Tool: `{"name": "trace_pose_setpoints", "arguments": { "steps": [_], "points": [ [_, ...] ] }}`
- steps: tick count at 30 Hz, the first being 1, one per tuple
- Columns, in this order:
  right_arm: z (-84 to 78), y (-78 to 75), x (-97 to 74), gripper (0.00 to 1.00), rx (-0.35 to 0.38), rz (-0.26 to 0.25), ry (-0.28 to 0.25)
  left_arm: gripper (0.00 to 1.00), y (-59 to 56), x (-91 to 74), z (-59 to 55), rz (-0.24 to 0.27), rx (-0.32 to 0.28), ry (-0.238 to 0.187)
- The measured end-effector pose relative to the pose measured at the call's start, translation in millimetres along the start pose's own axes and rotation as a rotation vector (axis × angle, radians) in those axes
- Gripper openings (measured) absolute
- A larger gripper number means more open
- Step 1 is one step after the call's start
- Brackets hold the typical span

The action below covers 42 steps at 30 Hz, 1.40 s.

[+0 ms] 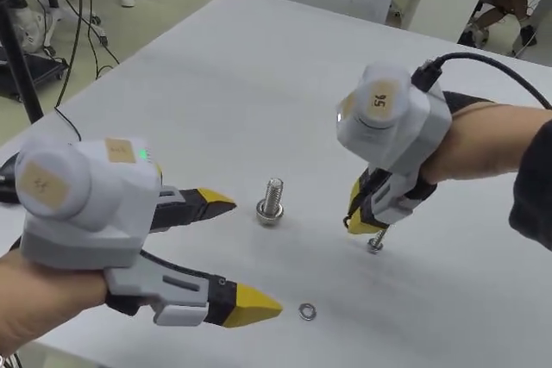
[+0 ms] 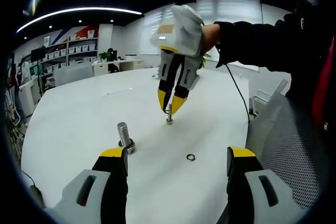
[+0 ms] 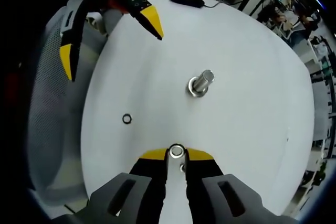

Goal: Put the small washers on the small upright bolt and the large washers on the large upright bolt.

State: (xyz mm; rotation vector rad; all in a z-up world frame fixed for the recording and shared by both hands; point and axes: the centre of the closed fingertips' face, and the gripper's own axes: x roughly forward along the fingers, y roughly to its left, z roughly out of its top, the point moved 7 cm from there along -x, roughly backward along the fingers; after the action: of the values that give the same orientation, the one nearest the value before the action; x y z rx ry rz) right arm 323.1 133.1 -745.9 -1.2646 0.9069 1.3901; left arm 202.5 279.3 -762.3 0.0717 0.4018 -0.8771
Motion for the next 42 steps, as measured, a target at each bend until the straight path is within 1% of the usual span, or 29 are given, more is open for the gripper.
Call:
{"name": "trace_pose_setpoints", "arguments": {
  "steps": [6, 10, 16, 20, 26, 42],
  "points": [
    [-13.6, -6.6, -12.1, 0.14, 0.031, -0.016, 0.000, 0.77, 0.1, 0.7, -0.5, -0.005, 0.000, 0.002],
    [-22.4, -11.2, -17.0, 0.14, 0.050, -0.029, 0.005, 0.77, -0.1, 1.8, -0.6, -0.008, 0.001, 0.005],
    [-35.0, -15.6, -18.0, 0.14, 0.076, -0.035, 0.010, 0.77, -0.6, 2.9, -0.1, -0.012, 0.002, 0.010],
    [-38.8, -14.6, -20.0, 0.14, 0.084, -0.036, 0.011, 0.77, -0.8, 3.7, 0.1, -0.014, 0.002, 0.014],
    [-44.0, -16.7, -18.2, 0.14, 0.091, -0.031, 0.018, 0.77, -0.3, 5.0, 0.9, -0.014, 0.001, 0.016],
    [-50.5, -23.7, -3.5, 0.14, 0.105, -0.013, 0.017, 0.77, 2.8, 5.5, -0.2, -0.006, -0.006, 0.020]
  ]
}}
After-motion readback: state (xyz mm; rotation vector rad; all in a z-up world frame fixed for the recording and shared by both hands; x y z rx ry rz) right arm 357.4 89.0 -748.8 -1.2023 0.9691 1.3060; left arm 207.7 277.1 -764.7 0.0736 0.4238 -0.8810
